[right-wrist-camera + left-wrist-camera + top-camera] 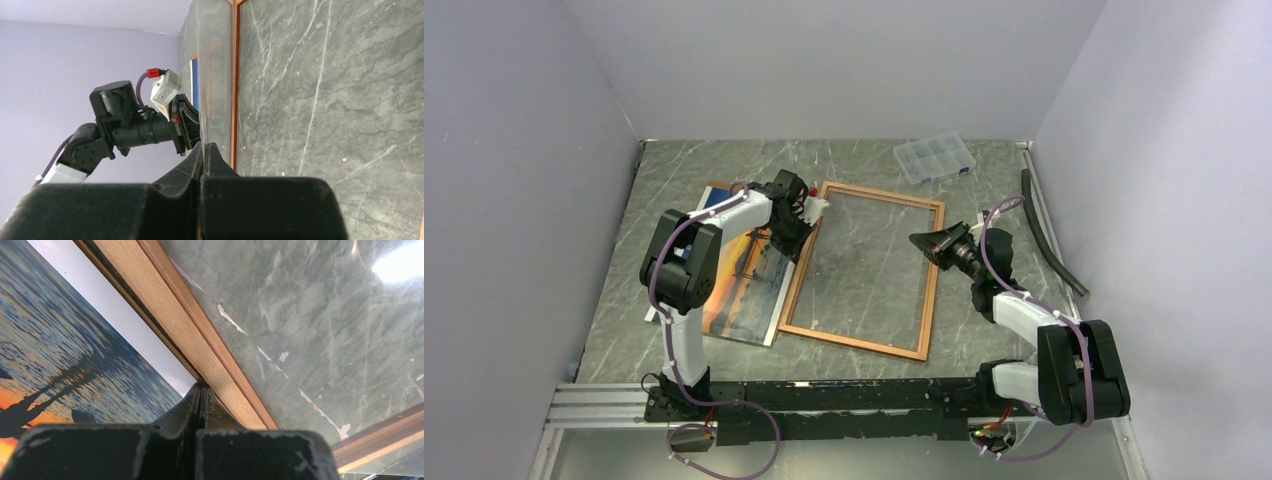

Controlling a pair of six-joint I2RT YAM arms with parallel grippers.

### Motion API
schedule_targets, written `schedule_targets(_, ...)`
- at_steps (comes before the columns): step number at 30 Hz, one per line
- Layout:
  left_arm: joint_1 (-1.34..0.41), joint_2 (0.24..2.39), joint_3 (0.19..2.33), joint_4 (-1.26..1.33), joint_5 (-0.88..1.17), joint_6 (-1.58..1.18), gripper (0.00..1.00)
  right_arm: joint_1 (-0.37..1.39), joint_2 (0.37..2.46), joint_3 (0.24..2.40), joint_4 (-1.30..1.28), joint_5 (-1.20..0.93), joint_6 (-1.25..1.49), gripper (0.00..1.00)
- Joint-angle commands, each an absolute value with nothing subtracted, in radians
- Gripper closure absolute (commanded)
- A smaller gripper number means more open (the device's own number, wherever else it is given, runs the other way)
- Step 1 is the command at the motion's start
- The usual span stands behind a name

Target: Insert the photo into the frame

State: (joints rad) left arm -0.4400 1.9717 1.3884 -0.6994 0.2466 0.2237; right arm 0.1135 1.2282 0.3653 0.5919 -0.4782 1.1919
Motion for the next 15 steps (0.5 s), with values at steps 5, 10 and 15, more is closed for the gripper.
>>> schedule_targets(5,-0.457,1.928,1.377,-0.662,0.310,0.220,0.97,0.114,1.199,0.419,0.620,-0.501,1.193,1.00)
schedule_targets(10,-0.457,1.930,1.379,-0.661,0.312,0.218,0.97,0.115,1.207,0.424,0.627,-0.496,1.207,1.00)
schedule_targets(15,-0.458,1.931,1.378,-0.660,0.310,0.217,0.97,0.118,1.210,0.433,0.613,-0.480,1.202,1.00)
